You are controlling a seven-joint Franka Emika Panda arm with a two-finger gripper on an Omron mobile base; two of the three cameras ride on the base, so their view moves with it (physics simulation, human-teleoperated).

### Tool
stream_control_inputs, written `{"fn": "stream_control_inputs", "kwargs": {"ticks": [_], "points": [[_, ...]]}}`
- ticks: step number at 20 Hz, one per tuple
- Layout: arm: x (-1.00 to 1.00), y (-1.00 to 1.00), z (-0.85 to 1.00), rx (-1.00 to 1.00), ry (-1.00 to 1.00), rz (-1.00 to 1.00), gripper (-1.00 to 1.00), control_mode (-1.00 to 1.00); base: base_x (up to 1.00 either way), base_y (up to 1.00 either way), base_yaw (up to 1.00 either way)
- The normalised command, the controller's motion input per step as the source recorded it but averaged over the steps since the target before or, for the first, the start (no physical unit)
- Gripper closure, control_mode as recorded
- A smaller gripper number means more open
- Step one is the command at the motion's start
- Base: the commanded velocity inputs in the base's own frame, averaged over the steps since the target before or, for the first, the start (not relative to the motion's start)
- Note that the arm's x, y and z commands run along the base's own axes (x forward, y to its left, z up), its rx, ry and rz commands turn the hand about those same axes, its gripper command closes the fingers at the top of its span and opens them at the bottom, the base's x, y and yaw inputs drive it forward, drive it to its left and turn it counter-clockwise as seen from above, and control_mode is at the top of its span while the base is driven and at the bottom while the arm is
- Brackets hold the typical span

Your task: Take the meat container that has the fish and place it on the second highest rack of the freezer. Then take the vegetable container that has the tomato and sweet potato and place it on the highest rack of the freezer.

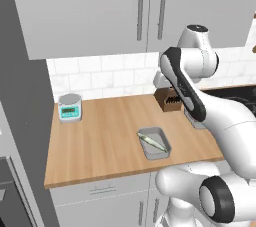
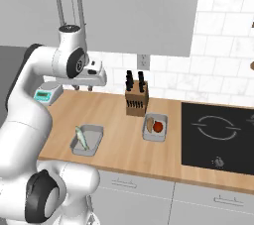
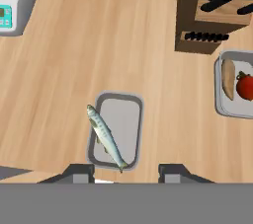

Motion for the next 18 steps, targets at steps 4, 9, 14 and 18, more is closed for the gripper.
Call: {"fn": "stream_control_inputs", "kwargs": {"ticks": [4, 9, 14, 18], "points": [[-0.02, 0.04, -0.23, 0.03, -0.02, -0.11, -1.0, -1.0, 0.0, 0.0, 0.0], [-0.4, 0.08, -0.51, 0.21, -0.04, -0.39, -1.0, -1.0, 0.0, 0.0, 0.0], [-0.48, 0.11, -0.59, 0.26, 0.0, -0.48, -1.0, -1.0, 0.0, 0.0, 0.0], [-0.39, 0.04, -0.5, 0.05, 0.0, -0.23, -1.0, -1.0, 0.0, 0.0, 0.0]]}}
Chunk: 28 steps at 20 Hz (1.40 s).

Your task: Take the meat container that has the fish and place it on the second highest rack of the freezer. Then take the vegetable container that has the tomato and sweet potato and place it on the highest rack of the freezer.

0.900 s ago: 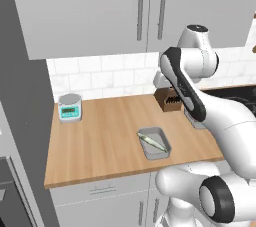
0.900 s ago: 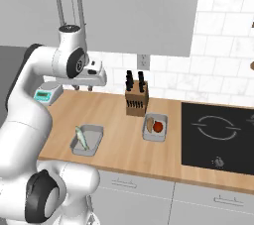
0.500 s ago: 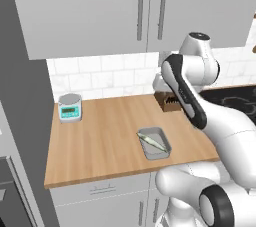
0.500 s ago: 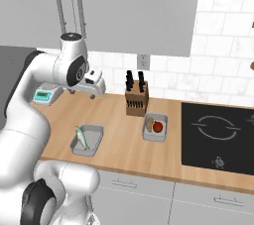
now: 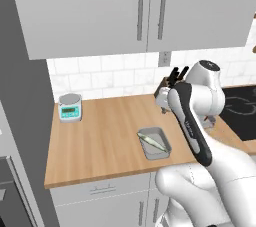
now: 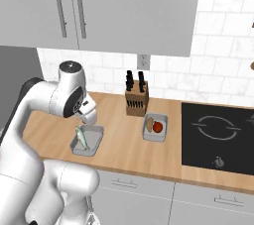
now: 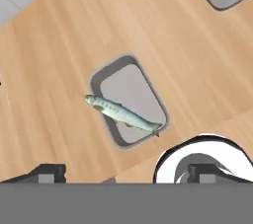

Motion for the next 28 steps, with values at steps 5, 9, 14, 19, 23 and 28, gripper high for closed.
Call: {"fn": "stream_control_inputs", "kwargs": {"ticks": [5, 9, 14, 19, 23, 28], "points": [[-0.4, 0.07, -0.52, 0.04, 0.0, -0.32, -1.0, -1.0, 0.0, 0.0, 0.0], [-0.28, 0.01, -0.62, 0.1, 0.0, -0.37, -1.0, -1.0, 0.0, 0.0, 0.0], [-0.28, 0.0, -0.53, 0.33, 0.0, -0.22, -1.0, -1.0, 0.0, 0.0, 0.0], [-0.01, 0.0, -0.45, 0.28, 0.0, -0.04, -1.0, -1.0, 0.0, 0.0, 0.0], [0.0, 0.0, -0.63, 0.11, 0.0, -0.05, -1.0, -1.0, 0.0, 0.0, 0.0], [0.06, 0.0, -0.54, 0.04, 0.0, -0.03, -1.0, -1.0, 0.0, 0.0, 0.0]]}}
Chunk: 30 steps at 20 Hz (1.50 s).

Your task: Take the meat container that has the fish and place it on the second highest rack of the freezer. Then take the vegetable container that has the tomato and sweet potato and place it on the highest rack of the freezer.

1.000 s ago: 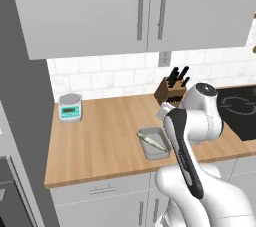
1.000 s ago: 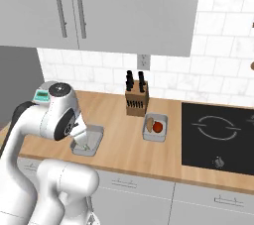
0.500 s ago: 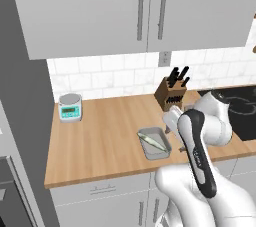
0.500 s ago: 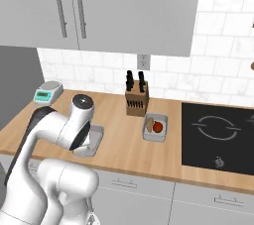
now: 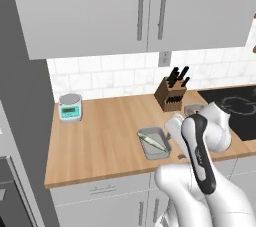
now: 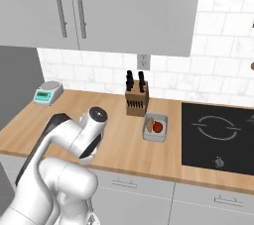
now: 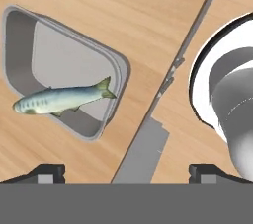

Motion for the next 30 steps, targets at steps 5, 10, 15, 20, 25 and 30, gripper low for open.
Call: {"fn": "stream_control_inputs", "kwargs": {"ticks": [5, 10, 15, 20, 25, 30], "points": [[0.19, 0.01, -0.47, 0.0, 0.0, -0.01, -1.0, -1.0, 0.0, 0.0, 0.0], [0.34, 0.05, -0.43, 0.0, 0.03, 0.0, -1.0, -1.0, 0.0, 0.0, 0.0], [0.33, 0.05, -0.49, 0.0, 0.05, 0.0, -1.0, -1.0, 0.0, 0.0, 0.0], [0.1, 0.01, -0.68, 0.0, 0.06, 0.0, -1.0, -1.0, 0.0, 0.0, 0.0], [0.0, 0.0, -0.82, 0.0, 0.07, 0.0, -1.0, -1.0, 0.0, 0.0, 0.0], [0.27, 0.13, -0.73, 0.05, 0.06, 0.0, -1.0, -1.0, 0.0, 0.0, 0.0]]}}
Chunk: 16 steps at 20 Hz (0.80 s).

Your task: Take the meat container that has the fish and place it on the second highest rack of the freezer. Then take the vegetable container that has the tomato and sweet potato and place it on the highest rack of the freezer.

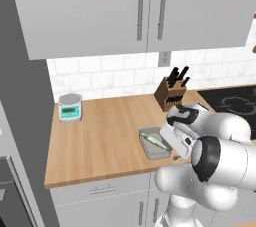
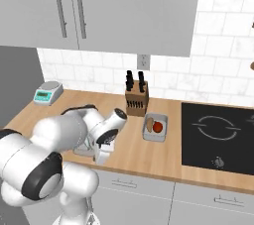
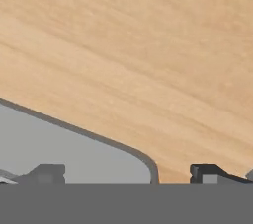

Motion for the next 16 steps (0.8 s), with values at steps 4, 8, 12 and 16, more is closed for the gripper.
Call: {"fn": "stream_control_inputs", "kwargs": {"ticks": [4, 8, 12, 16], "points": [[0.43, 0.29, -0.64, 0.07, 0.08, 0.0, -1.0, -1.0, 0.0, 0.0, 0.0], [0.32, 0.41, -0.61, 0.06, 0.07, 0.0, 1.0, -1.0, 0.0, 0.0, 0.0], [0.0, 0.37, -0.46, 0.01, 0.0, 0.0, 1.0, -1.0, 0.0, 0.0, 0.0], [-0.01, 0.32, -0.07, 0.0, 0.0, 0.0, 1.0, -1.0, 0.0, 0.0, 0.0]]}}
